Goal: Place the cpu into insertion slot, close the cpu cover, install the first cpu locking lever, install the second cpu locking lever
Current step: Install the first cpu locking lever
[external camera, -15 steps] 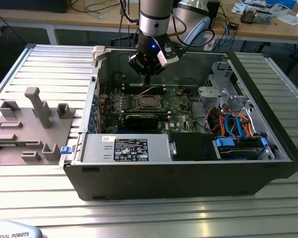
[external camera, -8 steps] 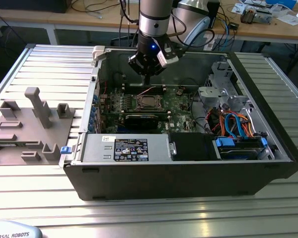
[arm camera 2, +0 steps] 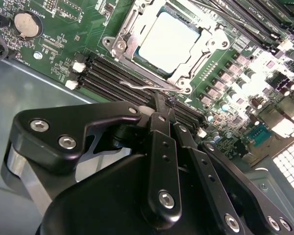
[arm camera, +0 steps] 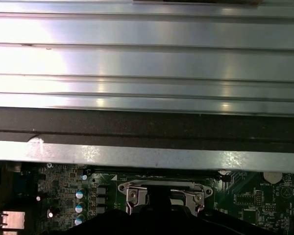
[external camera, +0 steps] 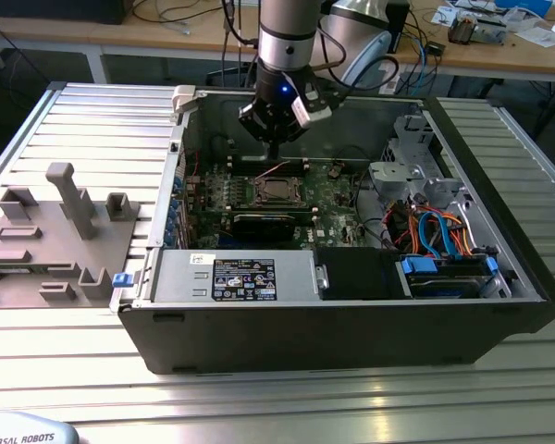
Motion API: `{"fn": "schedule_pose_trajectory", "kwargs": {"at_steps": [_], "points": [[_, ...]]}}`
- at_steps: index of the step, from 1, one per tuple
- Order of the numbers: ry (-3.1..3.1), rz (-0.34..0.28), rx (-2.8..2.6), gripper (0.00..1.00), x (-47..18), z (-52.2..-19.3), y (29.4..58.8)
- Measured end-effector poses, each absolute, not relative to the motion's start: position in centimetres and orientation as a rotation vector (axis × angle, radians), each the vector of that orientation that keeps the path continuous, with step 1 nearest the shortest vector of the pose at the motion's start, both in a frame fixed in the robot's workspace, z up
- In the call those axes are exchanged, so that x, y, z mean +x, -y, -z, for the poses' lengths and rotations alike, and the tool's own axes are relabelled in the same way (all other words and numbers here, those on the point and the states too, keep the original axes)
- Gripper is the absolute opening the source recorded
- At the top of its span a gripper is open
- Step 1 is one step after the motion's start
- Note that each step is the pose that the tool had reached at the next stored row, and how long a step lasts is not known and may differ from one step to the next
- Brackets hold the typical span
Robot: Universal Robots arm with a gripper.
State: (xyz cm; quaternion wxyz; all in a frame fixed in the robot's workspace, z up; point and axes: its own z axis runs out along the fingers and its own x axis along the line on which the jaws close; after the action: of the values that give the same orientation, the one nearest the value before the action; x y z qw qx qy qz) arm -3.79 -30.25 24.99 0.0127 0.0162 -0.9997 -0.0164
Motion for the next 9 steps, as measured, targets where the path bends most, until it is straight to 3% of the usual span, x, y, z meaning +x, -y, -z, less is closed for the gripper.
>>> {"fn": "schedule_pose_trajectory", "kwargs": {"at_steps": [9], "points": [[3.115, 0.051, 0.05, 0.11, -3.82, -24.52, 30.25]]}}
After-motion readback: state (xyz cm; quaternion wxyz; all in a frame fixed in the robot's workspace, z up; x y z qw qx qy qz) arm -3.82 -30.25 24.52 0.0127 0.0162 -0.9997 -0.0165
